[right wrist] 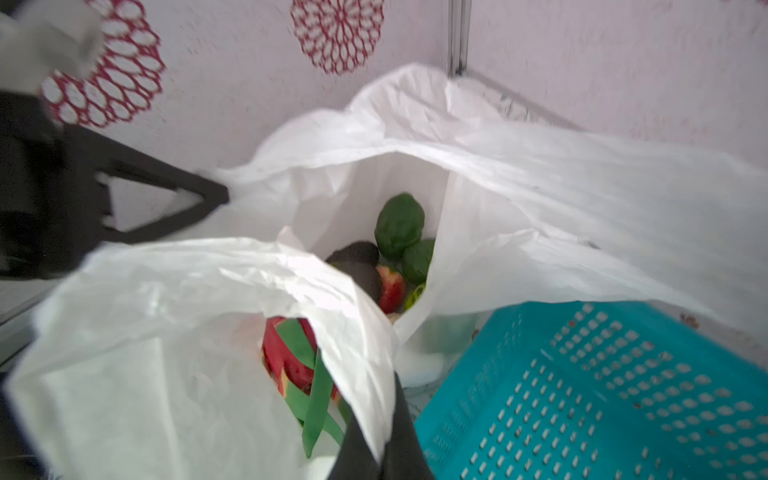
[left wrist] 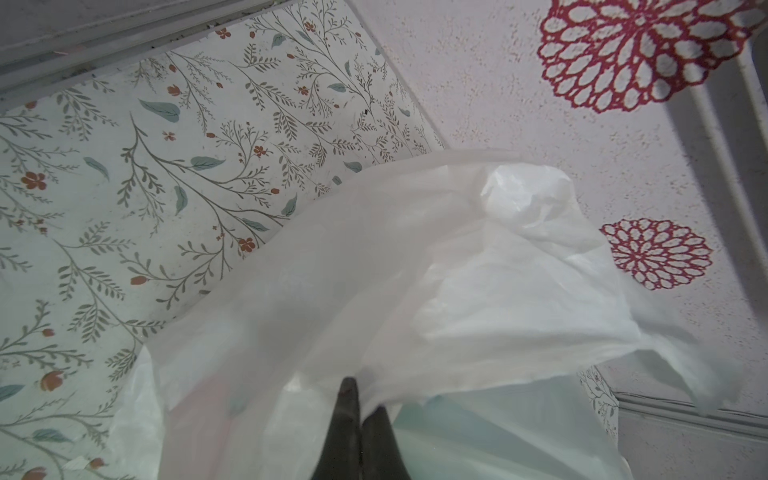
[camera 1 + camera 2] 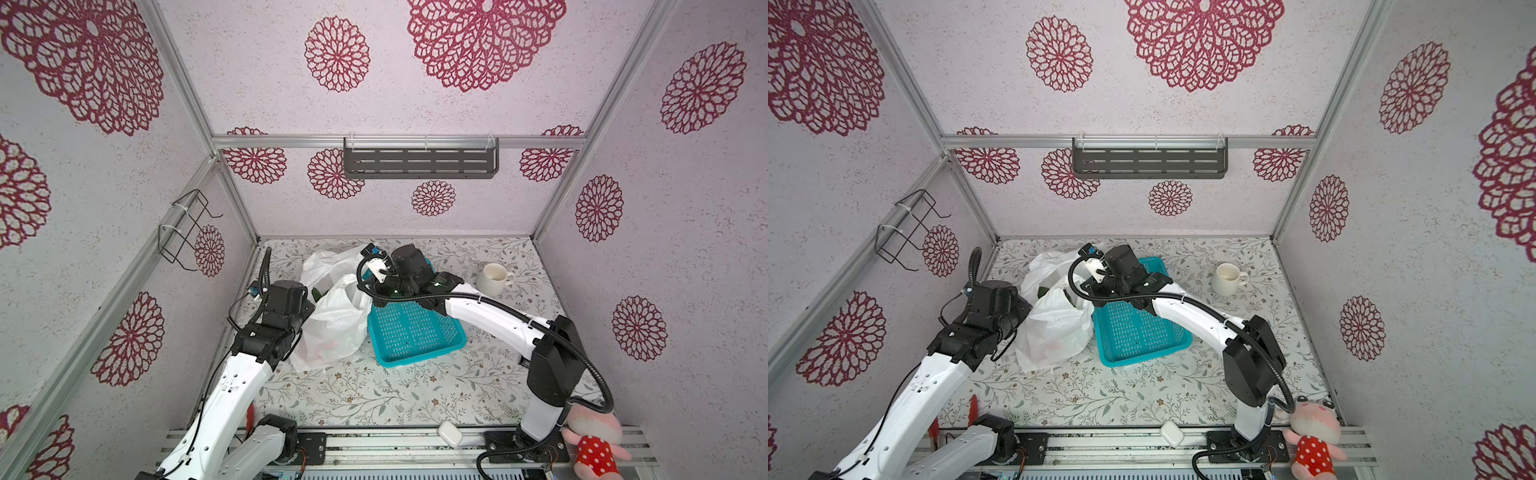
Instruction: Place the fruits into the plastic bag
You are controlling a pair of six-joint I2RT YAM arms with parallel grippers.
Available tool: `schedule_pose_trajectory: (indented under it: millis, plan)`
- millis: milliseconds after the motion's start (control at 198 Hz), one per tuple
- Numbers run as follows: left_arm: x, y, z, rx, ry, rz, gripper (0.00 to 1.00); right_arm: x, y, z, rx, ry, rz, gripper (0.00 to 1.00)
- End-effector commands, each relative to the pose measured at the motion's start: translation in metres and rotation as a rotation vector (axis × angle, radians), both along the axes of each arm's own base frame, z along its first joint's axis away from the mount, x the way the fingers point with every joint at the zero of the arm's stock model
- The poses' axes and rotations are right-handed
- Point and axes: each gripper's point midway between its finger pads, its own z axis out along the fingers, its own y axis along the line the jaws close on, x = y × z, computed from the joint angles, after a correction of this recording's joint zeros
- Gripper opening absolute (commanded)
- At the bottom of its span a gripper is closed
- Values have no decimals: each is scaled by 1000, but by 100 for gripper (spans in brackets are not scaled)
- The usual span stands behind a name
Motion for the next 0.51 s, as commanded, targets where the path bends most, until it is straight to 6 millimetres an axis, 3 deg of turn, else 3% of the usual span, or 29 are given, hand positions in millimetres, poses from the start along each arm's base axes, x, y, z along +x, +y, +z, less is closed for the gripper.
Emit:
schedule_pose_trajectory:
  millis: [0,111,258,364,500]
  plan:
    - [10,5,18,22,-35,-3,0,-6,-8,103,201,-205,-9,0]
    - [17,4,22,27,-35,-22,0,-9,-18,131,267,-266,-36,0]
    - [29,-5,26,12,-51,-73,0,-8,-36,146,303,-323,-110,0]
    - [37,-14,31,-8,-79,-115,0,0,-45,140,276,-337,-171,0]
    - [44,-26,39,-45,-142,-168,0,17,-56,116,211,-297,-274,0]
